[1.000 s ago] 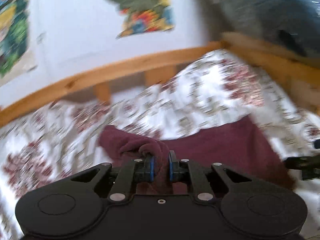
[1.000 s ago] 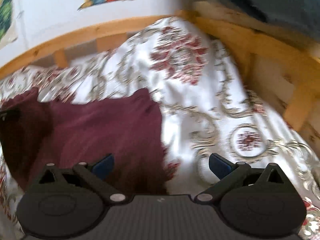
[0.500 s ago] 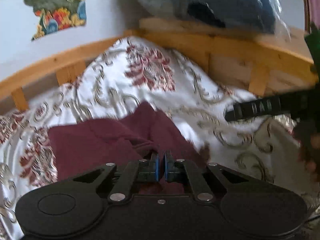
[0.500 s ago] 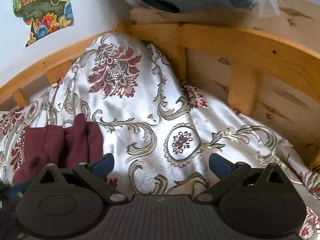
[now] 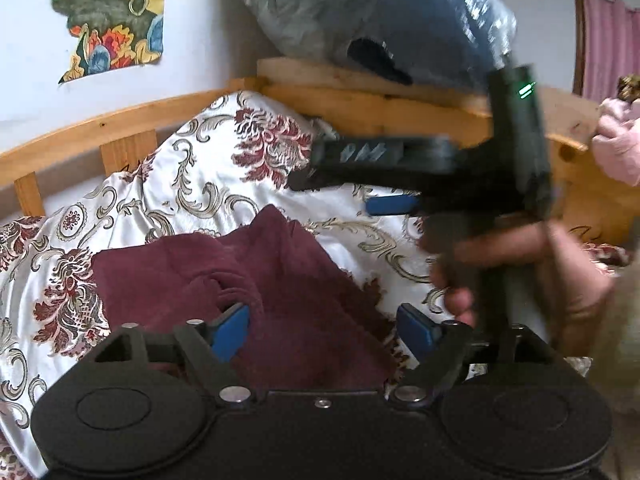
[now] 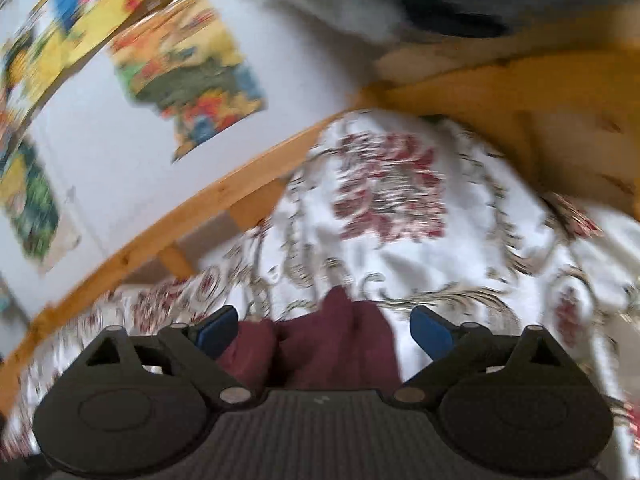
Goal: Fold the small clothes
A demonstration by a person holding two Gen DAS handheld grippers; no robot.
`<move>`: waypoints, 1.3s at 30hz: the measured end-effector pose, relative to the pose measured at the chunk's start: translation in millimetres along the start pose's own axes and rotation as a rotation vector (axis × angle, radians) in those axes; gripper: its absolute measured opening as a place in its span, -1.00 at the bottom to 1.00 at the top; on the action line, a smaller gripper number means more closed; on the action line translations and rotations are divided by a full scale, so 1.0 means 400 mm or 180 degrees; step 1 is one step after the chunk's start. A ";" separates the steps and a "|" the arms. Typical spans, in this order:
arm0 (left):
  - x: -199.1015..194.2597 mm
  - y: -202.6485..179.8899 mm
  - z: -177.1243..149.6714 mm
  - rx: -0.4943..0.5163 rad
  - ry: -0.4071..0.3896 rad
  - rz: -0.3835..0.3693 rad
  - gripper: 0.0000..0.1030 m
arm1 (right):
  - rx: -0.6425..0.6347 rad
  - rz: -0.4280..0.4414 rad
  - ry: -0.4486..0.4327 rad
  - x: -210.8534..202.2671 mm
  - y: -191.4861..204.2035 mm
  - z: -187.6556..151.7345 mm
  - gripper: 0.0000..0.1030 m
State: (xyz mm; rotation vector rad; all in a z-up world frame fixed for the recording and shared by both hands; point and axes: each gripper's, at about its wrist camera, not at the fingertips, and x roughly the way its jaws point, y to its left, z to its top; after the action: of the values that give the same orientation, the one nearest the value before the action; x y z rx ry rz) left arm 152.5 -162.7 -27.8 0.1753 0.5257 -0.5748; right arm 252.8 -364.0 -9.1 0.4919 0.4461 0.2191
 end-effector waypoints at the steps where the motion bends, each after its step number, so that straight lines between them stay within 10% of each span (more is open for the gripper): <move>1: -0.014 0.005 -0.003 0.0003 -0.0033 -0.0065 0.66 | -0.0093 0.0073 0.0032 0.006 0.015 -0.004 0.76; 7: -0.040 0.003 -0.035 0.0148 -0.0097 -0.0250 0.78 | 0.0023 0.0600 0.0650 0.084 0.058 -0.018 0.33; 15: -0.040 0.063 -0.081 0.0228 0.0054 0.0524 0.80 | -0.0212 0.0662 0.1087 0.169 0.069 -0.046 0.07; 20: 0.020 0.103 -0.121 0.0246 0.0365 0.0862 0.48 | -0.0330 0.0544 0.1223 0.200 0.076 -0.065 -0.54; 24: 0.038 0.095 -0.123 0.0408 0.0318 0.1057 -0.14 | -0.0545 0.0481 0.1006 0.181 0.108 -0.065 -0.87; 31: 0.025 0.068 -0.098 0.0284 0.0072 0.0647 -0.46 | -0.0831 0.0158 0.0423 0.039 0.132 -0.009 -0.89; 39: 0.085 0.001 -0.096 0.0336 0.0127 0.0252 -0.43 | -0.0743 -0.0431 0.0586 0.012 0.036 -0.019 -0.89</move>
State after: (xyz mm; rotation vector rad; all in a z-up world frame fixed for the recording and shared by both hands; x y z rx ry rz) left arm 160.9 -166.9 -78.2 0.3070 0.5251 -0.5228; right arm 252.1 -347.0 -9.6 0.2123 0.6232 0.1836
